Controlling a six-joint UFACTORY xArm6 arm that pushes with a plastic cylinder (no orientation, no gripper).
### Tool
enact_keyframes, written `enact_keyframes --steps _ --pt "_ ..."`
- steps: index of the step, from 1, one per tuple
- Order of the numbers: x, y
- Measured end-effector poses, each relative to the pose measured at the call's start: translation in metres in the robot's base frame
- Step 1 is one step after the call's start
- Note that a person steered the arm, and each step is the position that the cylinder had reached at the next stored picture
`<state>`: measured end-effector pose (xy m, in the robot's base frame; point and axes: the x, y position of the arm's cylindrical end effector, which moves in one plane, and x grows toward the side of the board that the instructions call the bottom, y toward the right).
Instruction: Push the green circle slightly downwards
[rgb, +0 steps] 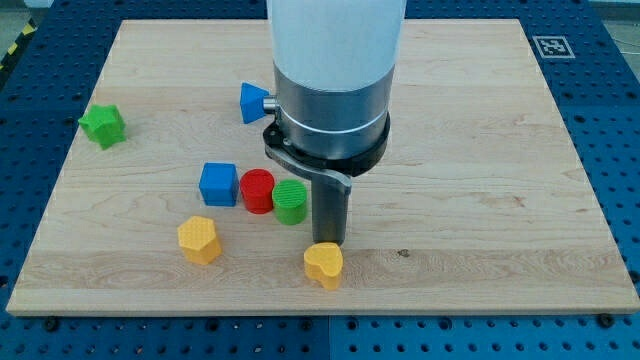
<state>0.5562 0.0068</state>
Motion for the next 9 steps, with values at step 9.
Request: enact_keyframes --steps 9 --pt "-0.044 -0.047"
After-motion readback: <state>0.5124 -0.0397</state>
